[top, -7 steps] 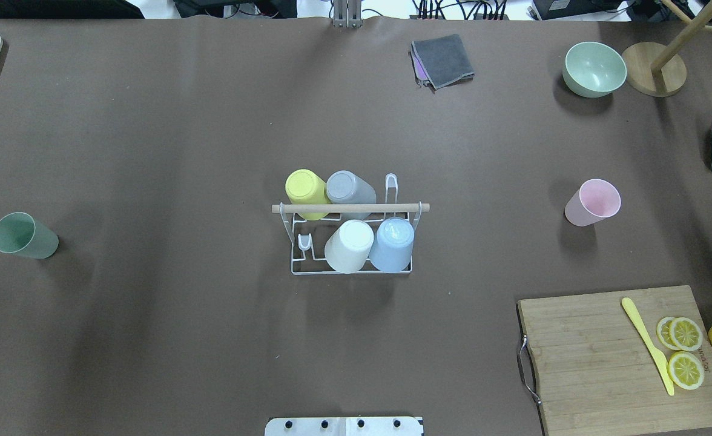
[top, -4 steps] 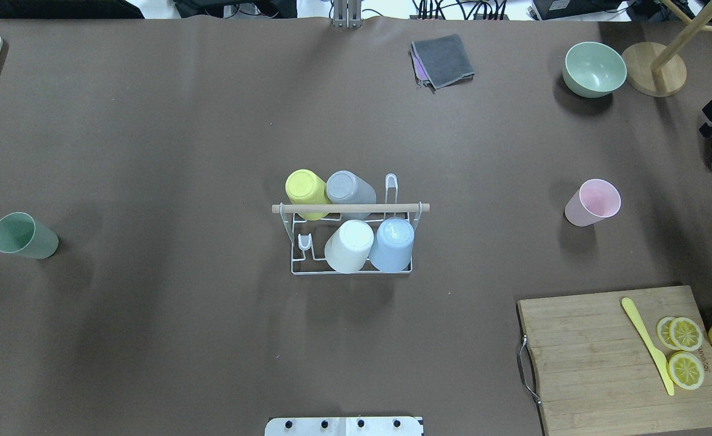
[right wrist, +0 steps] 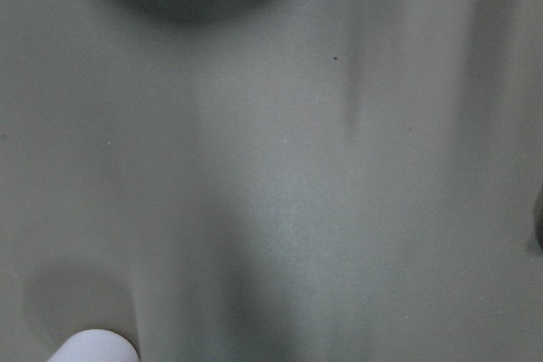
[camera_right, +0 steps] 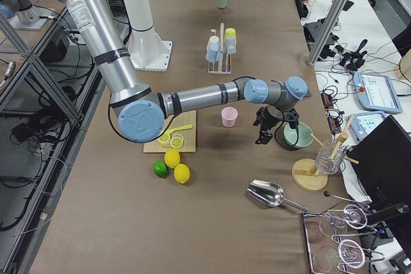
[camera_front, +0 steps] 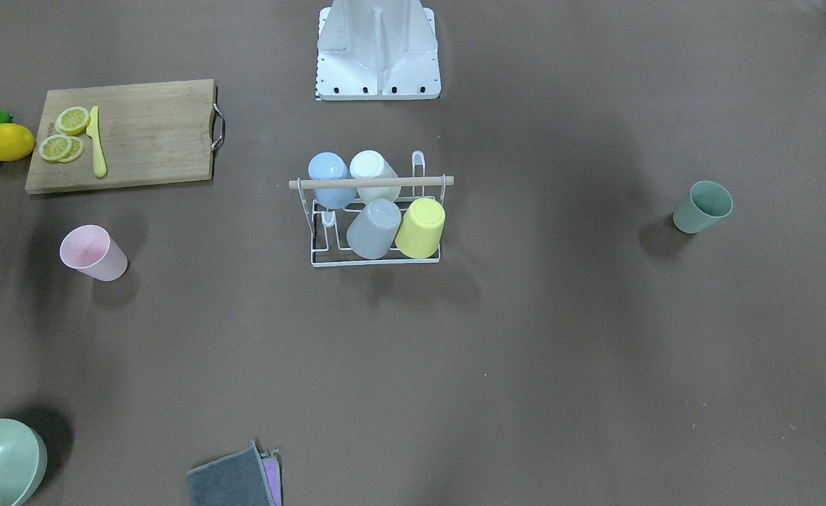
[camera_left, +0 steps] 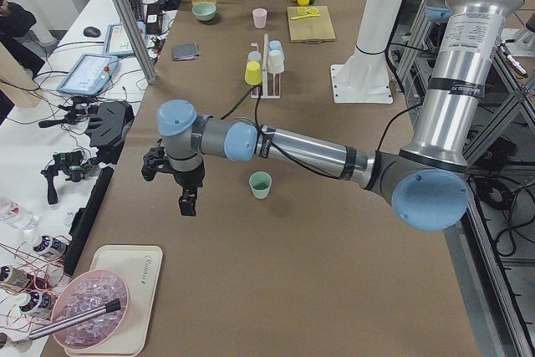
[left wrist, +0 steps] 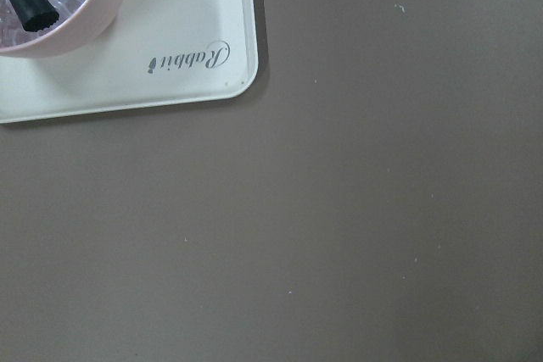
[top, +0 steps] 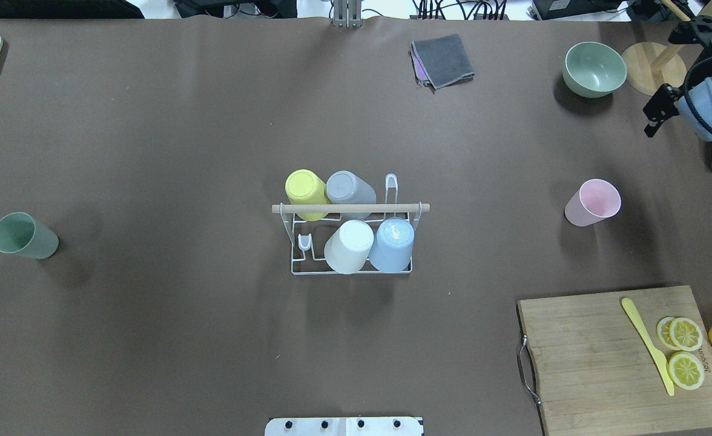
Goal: Place cup on cup holder
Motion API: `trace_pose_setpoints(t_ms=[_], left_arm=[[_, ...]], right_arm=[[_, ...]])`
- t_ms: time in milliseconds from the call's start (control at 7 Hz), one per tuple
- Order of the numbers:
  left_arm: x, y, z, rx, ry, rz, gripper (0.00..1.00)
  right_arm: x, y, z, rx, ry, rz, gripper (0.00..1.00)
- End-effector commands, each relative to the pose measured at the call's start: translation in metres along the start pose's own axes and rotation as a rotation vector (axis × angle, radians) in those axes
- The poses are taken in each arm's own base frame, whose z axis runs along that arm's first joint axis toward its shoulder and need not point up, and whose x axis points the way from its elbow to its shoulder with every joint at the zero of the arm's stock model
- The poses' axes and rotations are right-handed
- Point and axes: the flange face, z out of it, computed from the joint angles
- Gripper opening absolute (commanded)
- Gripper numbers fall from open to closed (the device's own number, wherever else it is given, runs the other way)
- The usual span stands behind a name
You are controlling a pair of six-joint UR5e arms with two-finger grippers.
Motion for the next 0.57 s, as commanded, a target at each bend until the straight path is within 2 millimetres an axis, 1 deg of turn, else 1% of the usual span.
trace_pose_setpoints(t_ms=[0, 143, 286, 429], left_arm=[[0.014, -0.054, -0.001, -0.108, -0.018, -0.081, 0.97], [0.014, -0.072, 0.006, -0.164, -0.024, -0.116, 0.97], [0.017, -0.076, 0.025, -0.22, -0.032, -0.132, 0.97], [0.031, -0.071, 0.05, -0.271, -0.04, -0.121, 0.97]], right_arm=[[-0.061, -0.006, 0.02, -0.03, 0.01, -0.058, 1.0], [-0.077, -0.007, 0.028, -0.043, 0.011, -0.079, 1.0], [-0.084, -0.007, 0.032, -0.077, 0.017, -0.061, 1.0], [-0.092, -0.004, 0.045, -0.13, 0.01, -0.042, 1.0]])
